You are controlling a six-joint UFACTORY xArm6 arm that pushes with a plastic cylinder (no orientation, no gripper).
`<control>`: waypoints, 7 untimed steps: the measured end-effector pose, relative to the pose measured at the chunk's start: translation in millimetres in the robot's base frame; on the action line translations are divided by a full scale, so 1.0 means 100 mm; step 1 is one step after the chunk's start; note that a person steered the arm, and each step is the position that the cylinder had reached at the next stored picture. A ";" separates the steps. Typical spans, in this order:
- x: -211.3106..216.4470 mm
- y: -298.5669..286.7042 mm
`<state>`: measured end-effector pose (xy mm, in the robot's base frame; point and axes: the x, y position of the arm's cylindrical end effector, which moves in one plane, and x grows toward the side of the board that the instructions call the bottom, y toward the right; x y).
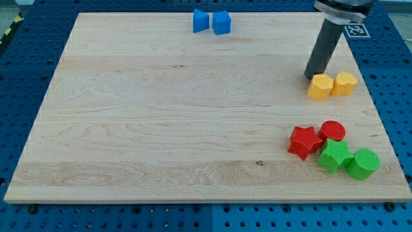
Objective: Push the yellow hexagon into the red circle
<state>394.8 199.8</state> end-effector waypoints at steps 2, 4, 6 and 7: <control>0.19 0.01; 0.33 0.30; 0.56 0.25; 0.72 0.22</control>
